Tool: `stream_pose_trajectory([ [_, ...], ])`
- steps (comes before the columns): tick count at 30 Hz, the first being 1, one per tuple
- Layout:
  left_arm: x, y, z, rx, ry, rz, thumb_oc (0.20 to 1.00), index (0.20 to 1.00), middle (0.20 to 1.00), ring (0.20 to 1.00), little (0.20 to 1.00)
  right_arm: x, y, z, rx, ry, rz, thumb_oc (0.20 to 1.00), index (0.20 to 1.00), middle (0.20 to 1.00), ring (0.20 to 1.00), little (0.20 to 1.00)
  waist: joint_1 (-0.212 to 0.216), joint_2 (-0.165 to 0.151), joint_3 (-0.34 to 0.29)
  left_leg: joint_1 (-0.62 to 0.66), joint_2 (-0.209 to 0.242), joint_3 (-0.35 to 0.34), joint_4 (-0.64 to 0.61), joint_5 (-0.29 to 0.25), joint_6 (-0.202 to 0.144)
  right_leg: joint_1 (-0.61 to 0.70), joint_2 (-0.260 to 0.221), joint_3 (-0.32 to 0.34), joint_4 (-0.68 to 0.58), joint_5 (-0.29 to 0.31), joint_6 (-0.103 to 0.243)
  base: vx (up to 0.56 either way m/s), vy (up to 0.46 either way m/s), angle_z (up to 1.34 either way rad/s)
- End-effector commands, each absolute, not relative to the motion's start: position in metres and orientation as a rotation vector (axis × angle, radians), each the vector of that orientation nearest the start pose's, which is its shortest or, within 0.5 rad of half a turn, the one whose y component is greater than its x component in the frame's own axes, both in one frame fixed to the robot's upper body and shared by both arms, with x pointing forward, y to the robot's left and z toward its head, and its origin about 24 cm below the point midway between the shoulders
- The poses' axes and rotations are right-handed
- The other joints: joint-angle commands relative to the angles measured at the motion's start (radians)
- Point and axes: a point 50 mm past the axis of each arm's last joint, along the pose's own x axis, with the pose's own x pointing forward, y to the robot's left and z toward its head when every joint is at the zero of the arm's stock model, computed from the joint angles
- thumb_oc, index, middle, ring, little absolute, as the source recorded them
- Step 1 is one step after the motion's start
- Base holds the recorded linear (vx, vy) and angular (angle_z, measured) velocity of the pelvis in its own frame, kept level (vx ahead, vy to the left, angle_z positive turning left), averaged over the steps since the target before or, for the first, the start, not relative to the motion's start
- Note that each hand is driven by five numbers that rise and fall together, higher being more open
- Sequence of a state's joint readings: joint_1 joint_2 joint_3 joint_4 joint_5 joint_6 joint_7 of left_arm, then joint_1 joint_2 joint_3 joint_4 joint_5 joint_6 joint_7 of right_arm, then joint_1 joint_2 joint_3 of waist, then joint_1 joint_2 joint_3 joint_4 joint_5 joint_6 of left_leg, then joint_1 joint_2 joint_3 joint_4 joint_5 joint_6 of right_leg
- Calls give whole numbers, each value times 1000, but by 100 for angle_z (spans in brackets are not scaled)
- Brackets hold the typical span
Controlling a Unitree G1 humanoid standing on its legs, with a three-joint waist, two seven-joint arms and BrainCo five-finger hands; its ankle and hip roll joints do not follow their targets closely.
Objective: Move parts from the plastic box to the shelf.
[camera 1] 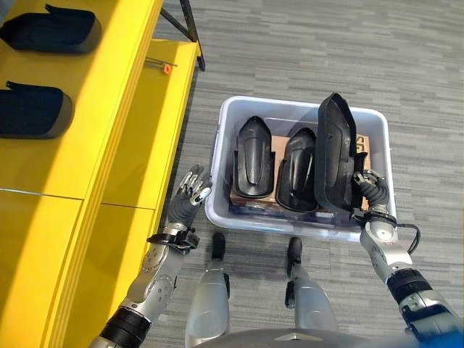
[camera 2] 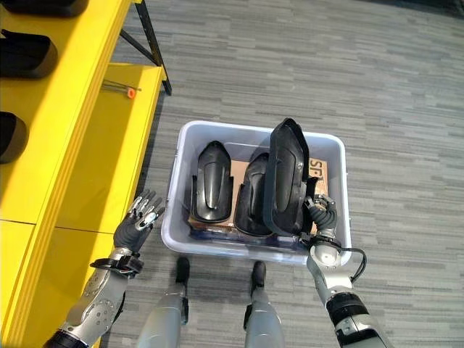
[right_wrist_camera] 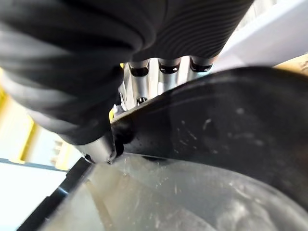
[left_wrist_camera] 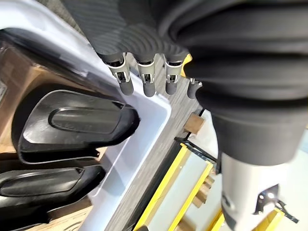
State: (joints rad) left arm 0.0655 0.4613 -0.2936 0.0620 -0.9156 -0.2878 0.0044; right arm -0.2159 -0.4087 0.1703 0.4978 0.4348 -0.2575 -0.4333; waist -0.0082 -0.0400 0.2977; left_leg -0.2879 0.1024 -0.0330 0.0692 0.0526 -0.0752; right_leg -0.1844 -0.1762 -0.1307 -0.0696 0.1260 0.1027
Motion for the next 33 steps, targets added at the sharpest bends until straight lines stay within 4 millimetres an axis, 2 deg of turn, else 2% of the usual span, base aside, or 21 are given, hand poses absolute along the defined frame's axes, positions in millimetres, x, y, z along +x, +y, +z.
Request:
stream_pose_trajectory([
  [1,237,193,42,-431,-61,-123,1000,1000,1000,1000,1000,288,-253,52,-65,-118,-414,200,200,200,200,200,8,9,-44,28,42,-4,1,-25,-2,-40,-57,5,173,-90,45,61,-7,8],
  [8,231,206,36,-415,-52,-59,1000,1000,1000,1000,1000,276,-249,57,-55,-158,-362,200,200,200,200,200,15,5,-129,123,44,5,-75,-9,-8,51,-55,-32,111,-76,56,57,3,5],
  [11,227,212,31,-410,-41,-13,1000,1000,1000,1000,1000,270,-246,55,-63,-149,-334,200,200,200,200,200,17,3,-190,177,50,16,-122,1,-15,96,-55,-48,78,-69,66,72,21,2],
  [16,223,215,27,-405,-35,14,1000,1000,1000,1000,1000,267,-243,50,-53,-131,-318,200,200,200,200,200,25,-4,-230,219,51,17,-116,-14,-11,142,-58,-54,79,-79,67,74,3,3],
  [29,216,218,22,-407,-14,37,1000,1000,1000,1000,1000,264,-234,46,-67,-109,-257,200,200,200,200,200,42,0,-273,299,69,-4,-119,-28,-7,213,-46,-67,146,-148,57,33,-8,4],
  [33,215,220,19,-411,-9,52,1000,1000,1000,1000,1000,266,-227,46,-40,-110,-232,200,200,200,200,200,52,13,-271,306,96,-35,-99,-22,-15,223,-23,-88,210,-201,35,-14,-97,19],
])
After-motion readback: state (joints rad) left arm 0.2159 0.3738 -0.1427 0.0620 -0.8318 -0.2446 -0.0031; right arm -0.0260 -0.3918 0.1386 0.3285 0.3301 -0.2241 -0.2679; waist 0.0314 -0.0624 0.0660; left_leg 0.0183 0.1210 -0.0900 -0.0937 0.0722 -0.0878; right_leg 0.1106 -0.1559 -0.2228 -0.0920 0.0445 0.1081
